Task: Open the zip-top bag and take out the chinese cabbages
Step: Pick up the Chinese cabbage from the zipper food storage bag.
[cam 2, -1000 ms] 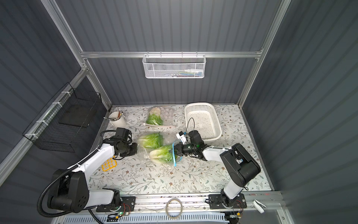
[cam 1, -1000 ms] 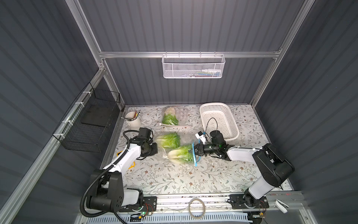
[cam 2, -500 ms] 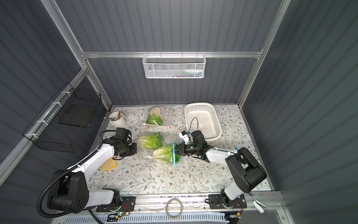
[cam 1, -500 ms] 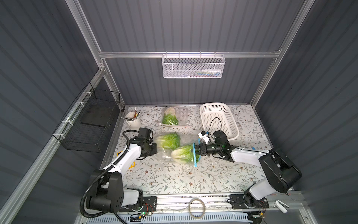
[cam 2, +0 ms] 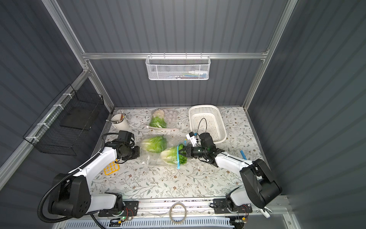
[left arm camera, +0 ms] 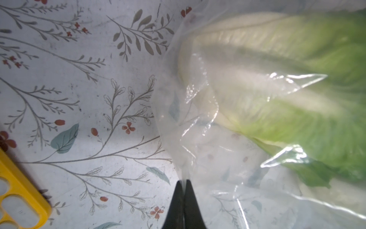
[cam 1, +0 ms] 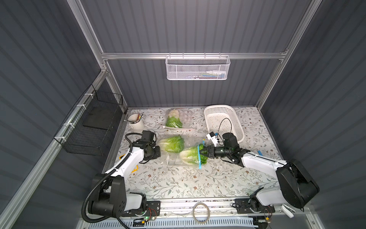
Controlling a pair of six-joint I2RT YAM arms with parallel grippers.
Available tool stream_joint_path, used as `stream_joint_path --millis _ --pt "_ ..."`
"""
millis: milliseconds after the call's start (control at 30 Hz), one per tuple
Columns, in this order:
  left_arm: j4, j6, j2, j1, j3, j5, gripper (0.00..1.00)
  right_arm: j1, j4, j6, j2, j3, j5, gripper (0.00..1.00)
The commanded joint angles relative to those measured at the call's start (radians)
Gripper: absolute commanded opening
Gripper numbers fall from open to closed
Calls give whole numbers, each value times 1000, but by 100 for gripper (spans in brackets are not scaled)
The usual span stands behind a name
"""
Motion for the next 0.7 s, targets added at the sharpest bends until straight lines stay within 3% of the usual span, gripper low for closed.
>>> stream_joint_path --millis 0,667 --pt "-29 -15 -18 5 4 -21 0 -11 -13 -28 -33 -11 8 0" --pt "-35 -16 -13 6 6 -29 0 -42 -136 -82 -188 -22 47 0"
